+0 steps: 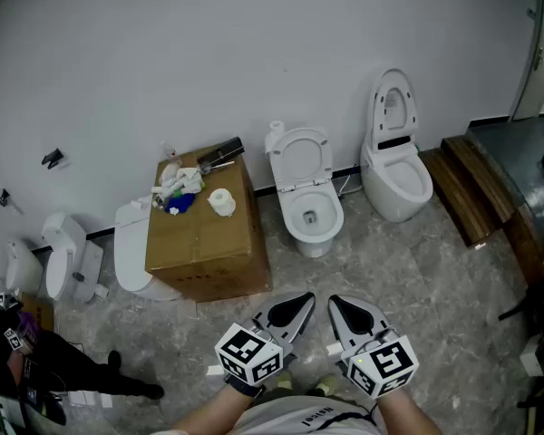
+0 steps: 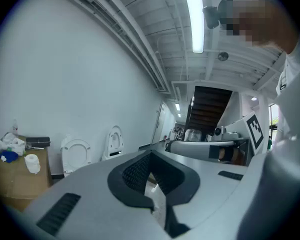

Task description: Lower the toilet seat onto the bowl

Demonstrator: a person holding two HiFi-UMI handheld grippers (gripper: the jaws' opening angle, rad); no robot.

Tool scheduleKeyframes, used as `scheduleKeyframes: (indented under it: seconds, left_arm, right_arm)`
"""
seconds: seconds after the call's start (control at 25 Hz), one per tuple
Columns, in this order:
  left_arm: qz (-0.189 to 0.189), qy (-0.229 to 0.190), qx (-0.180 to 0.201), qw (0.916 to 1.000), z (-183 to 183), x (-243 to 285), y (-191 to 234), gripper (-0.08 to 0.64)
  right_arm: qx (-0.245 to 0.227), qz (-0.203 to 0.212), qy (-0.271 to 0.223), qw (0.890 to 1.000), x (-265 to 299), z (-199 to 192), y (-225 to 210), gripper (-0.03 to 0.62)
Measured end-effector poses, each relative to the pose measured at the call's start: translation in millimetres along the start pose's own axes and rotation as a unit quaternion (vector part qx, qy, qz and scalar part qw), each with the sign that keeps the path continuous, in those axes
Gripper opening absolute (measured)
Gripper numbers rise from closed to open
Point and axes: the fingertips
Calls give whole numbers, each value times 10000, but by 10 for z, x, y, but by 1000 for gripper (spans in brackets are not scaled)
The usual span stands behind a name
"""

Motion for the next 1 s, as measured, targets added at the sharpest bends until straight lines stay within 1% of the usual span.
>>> scheduleKeyframes:
  seconds: [0.16,0.36,0.48,0.56,0.64,0.8,1.0]
  left_arm:
    - [-22,48,-18,10000,-43,173,-148,9]
    - [-43,64,-3,10000,-41,265,-276,9]
    - [-39,83,-1,10000,-56,281,-292,10]
    - [6,93,14,10000,-55,280,-214,9]
    - [86,78,27,9999,-49,294,-83,11]
    - [193,39,-50,9998,-94,421,233,10]
    - [100,14,-148,9998,-199,700,734,9]
  right_arm:
    - [-7,6,-14,10000,-128,28,-159,14]
    - [18,35,-21,10000,-225,29,-257,14]
    - [244,114,-118,9996,-241,46,-297,14]
    - [401,152,-219,9988,-214,87,-329,14]
    - [456,140,-282,9985,-166,121,-382,14]
    - [557,65,-258,9981,25,123,-559,14]
    - [610,-42,-166,9980,507,135,-772,14]
Point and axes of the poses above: the fingertips, and each gripper's own axes: x forward along the fingers, y to its left, z out of its top, and after that the axes turned 13 degrees about x, right-handed
